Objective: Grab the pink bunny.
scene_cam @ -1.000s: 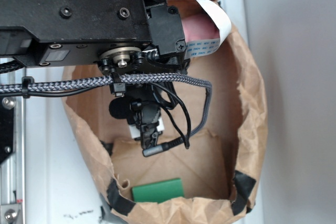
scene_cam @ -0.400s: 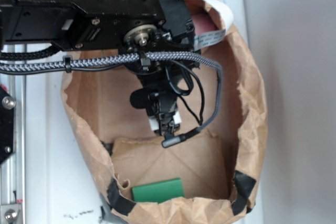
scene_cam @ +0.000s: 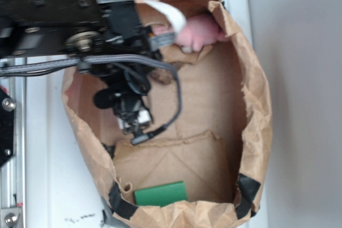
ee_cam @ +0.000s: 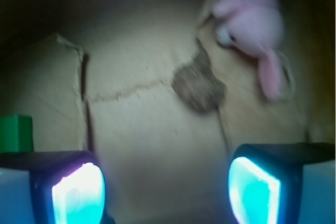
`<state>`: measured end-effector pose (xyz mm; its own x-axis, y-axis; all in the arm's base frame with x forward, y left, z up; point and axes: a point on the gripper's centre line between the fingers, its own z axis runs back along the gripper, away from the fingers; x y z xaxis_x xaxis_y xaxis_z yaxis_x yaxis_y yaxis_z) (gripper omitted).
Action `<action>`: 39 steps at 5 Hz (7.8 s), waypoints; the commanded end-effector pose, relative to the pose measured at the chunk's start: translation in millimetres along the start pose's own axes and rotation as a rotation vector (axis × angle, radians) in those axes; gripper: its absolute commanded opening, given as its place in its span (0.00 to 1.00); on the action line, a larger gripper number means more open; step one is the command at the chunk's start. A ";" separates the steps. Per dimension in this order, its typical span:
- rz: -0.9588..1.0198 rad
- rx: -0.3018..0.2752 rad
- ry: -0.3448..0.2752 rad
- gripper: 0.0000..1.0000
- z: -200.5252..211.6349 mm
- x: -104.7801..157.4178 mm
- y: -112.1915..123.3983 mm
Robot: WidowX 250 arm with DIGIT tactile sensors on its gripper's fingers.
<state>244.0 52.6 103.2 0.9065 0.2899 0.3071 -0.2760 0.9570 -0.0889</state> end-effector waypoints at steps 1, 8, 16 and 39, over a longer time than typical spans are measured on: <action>0.126 0.127 -0.093 1.00 4.6 6.4 17.6; 0.163 0.107 -0.101 1.00 -32.5 96.6 9.2; 0.192 0.260 -0.160 1.00 -51.3 85.7 43.0; -0.224 -0.022 0.046 0.00 83.8 49.0 -64.0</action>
<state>272.8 -0.1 180.5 0.9741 0.0609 0.2177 -0.0528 0.9977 -0.0429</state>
